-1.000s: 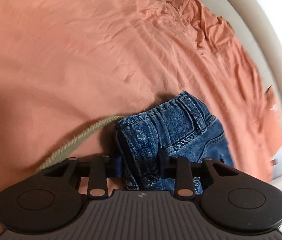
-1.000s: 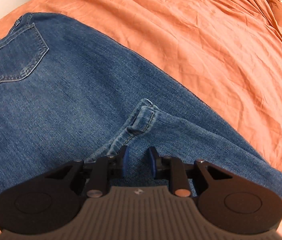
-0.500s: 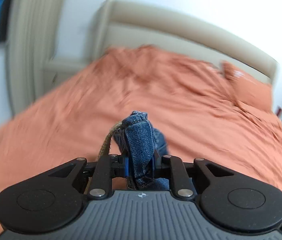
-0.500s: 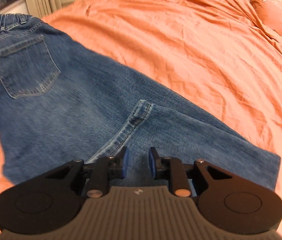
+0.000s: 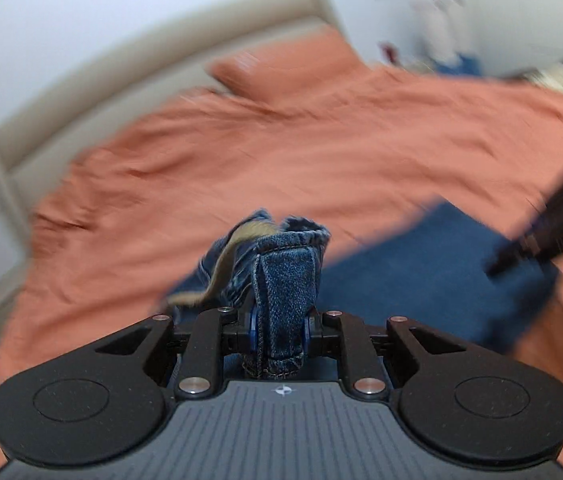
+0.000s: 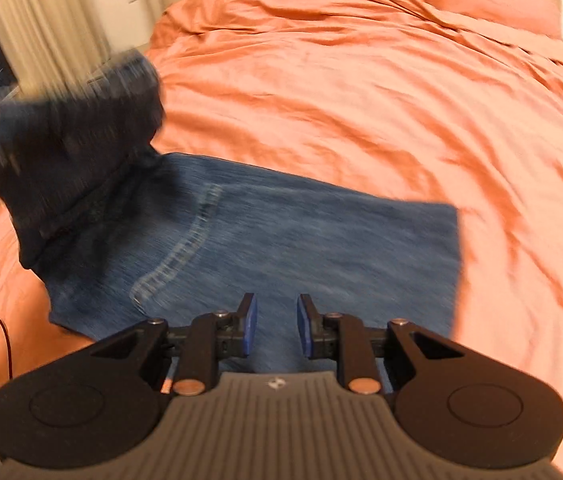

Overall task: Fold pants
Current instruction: 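Lift the waistband with the left tool while the right tool grasps the drawstring waistband, then open the left tool while the right tool folds the waistband over the jeans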

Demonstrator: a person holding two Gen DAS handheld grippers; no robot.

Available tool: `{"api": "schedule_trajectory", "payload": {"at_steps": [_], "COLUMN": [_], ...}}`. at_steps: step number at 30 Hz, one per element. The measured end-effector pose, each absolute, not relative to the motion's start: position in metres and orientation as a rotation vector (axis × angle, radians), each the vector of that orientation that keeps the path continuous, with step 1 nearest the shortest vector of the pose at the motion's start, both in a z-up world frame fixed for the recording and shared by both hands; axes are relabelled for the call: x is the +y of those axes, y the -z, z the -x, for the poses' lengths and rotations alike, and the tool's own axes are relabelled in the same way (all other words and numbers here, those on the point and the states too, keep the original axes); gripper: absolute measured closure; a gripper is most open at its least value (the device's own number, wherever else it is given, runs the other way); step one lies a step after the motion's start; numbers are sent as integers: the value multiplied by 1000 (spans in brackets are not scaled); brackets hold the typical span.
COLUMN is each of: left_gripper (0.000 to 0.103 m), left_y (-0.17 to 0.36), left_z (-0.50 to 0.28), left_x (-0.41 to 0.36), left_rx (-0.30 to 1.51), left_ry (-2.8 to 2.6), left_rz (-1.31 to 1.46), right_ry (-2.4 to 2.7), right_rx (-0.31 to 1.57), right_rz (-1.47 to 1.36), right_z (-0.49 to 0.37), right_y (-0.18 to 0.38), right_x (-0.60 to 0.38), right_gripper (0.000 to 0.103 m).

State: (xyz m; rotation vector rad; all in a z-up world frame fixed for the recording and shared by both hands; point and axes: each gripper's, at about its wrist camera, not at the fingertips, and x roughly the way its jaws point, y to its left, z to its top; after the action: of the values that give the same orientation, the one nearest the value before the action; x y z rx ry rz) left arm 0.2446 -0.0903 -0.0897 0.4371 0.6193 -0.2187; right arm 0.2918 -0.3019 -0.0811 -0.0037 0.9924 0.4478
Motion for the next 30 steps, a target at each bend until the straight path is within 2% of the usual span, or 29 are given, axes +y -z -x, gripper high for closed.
{"api": "schedule_trajectory", "payload": {"at_steps": [4,6,8,9,11,15,17,21,23,30], "left_gripper": [77,67,52,49,37,36,36,36,36,36], "left_y": [133,139,135,132,125,103,93,79,77,78], "left_z": [-235,-232,-231,-231,-233,-234,-235,-247,-256,-284], "left_x": [-119,-120,-110,-106,-97,-76,-67,-43,-32,15], "left_rx": [759,790,847,873,907,907,875,840,823,798], "left_ry": [308,337,389,415,460,509,487,426,375,260], "left_rz": [-490,-469,-385,-344,-269,-139,-129,-147,-165,-140], "right_ry": [-415,-414,-427,-437,-453,-497,-518,-534,-539,-451], "right_rx": [1030,1044,1054,1056,1046,1014,1006,1003,1015,1113], "right_rz": [-37,-55,-89,-105,-123,-170,-218,-304,-389,-755], "right_z": [-279,-275,-271,-271,-271,-278,-283,-301,-313,-364], "right_y": [89,93,95,96,98,97,96,96,102,150], "right_x": [-330,-337,-341,-343,-344,-330,-323,-304,-297,-283], "right_gripper": [85,85,85,85,84,82,72,62,52,52]}}
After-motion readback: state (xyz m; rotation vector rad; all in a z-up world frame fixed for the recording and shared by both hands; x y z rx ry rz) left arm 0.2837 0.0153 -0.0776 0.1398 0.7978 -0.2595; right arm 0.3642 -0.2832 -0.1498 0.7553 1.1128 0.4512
